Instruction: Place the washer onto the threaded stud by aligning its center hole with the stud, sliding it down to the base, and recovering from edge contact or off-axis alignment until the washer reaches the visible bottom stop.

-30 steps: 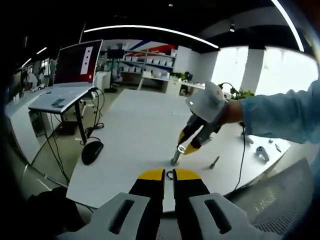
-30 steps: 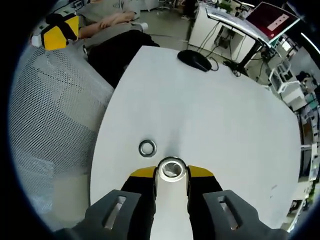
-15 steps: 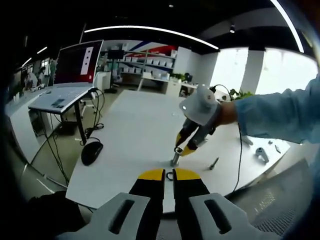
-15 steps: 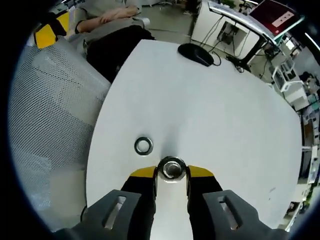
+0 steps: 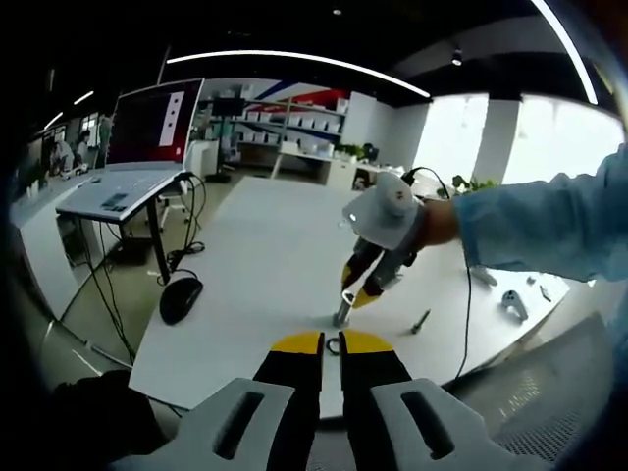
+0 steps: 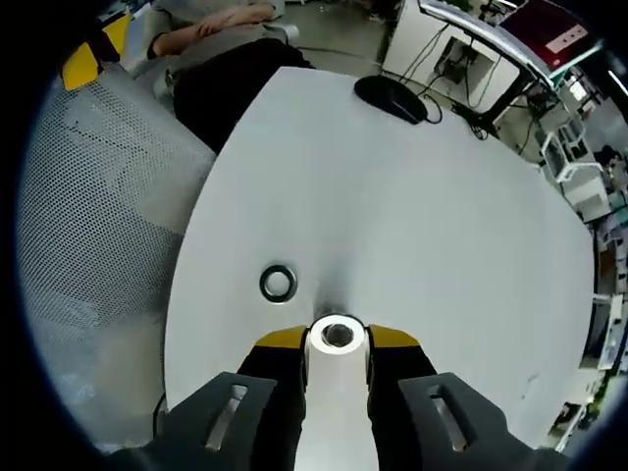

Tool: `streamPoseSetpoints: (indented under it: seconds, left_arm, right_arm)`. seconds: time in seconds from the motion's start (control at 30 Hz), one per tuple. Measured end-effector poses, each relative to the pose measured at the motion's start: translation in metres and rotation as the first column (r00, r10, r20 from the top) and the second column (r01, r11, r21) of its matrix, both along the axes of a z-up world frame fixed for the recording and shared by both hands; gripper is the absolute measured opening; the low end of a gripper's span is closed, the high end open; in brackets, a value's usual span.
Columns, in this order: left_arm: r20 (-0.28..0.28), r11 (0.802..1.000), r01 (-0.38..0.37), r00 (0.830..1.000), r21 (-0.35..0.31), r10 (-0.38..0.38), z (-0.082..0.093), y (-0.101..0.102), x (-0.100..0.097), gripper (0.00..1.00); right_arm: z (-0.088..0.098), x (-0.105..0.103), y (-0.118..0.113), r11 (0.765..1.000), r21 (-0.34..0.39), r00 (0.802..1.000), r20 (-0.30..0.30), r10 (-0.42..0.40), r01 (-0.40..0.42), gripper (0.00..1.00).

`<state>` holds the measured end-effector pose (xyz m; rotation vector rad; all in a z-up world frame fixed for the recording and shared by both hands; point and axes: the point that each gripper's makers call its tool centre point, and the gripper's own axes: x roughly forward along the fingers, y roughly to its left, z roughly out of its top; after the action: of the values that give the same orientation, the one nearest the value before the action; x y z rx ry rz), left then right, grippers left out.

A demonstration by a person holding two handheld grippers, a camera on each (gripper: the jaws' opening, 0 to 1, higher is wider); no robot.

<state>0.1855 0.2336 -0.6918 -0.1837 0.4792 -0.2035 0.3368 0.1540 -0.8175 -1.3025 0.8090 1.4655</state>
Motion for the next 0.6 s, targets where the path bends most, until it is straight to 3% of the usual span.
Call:
streamPoseSetpoints:
  seconds: [0.37, 0.6]
  left_arm:
    - [-0.003, 1.0, -0.001, 1.0, 0.001, 0.001, -0.001, 0.0, -0.001, 0.03]
    - [-0.003, 1.0, -0.003, 1.0, 0.0, 0.003, -0.001, 0.001, 0.0, 0.03]
  right_arm:
    - [-0.01, -0.002, 0.002, 0.986, -0.135, 0.995, 0.018, 0.098, -0.095, 0.23]
    - [-0.018, -0.006, 0.005, 0.983, -0.15, 0.994, 0.004, 0.11, -0.108, 0.23]
